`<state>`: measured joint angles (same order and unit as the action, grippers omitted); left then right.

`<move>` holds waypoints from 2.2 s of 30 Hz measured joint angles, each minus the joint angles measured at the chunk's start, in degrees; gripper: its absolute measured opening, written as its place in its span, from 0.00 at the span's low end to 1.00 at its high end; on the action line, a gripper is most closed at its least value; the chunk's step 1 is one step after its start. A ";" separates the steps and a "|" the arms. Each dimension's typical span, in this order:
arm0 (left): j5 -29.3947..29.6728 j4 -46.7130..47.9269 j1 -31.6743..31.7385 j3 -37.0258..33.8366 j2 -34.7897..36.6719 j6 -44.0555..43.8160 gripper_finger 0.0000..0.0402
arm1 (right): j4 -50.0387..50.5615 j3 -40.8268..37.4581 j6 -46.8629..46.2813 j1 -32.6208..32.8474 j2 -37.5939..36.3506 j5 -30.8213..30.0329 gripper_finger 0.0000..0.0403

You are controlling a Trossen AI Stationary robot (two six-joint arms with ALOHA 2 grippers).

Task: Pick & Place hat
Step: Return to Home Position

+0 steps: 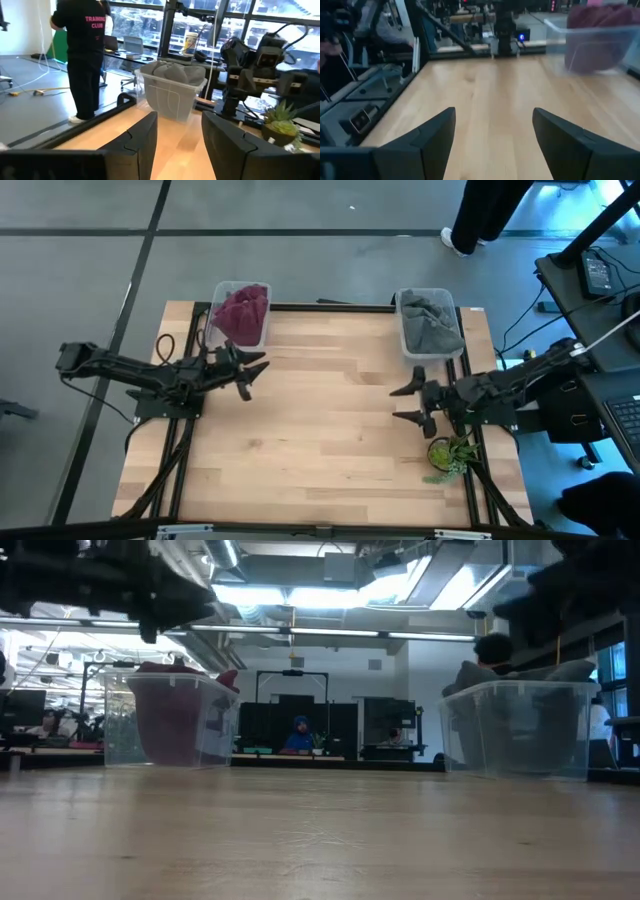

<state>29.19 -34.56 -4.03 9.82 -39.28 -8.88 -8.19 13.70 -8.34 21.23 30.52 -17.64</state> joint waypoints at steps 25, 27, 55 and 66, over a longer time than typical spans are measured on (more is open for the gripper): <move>4.01 24.44 0.02 -6.09 32.76 0.03 0.38 | -3.76 -13.41 2.55 -1.73 -16.93 0.34 0.66; 2.85 26.21 0.02 -6.09 35.20 0.57 0.38 | -1.65 -13.38 2.47 -1.73 -19.08 0.34 0.66; -3.22 27.51 0.02 -9.33 39.25 -0.86 0.38 | 4.69 -13.30 5.72 -1.71 -29.87 1.32 0.66; -3.26 29.73 0.02 -9.33 39.25 -0.88 0.37 | 4.37 -13.30 8.57 -1.70 -29.79 -4.13 0.66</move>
<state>25.93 -4.83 -4.01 0.49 -0.03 -9.75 -3.82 0.40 0.23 19.53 0.73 -21.77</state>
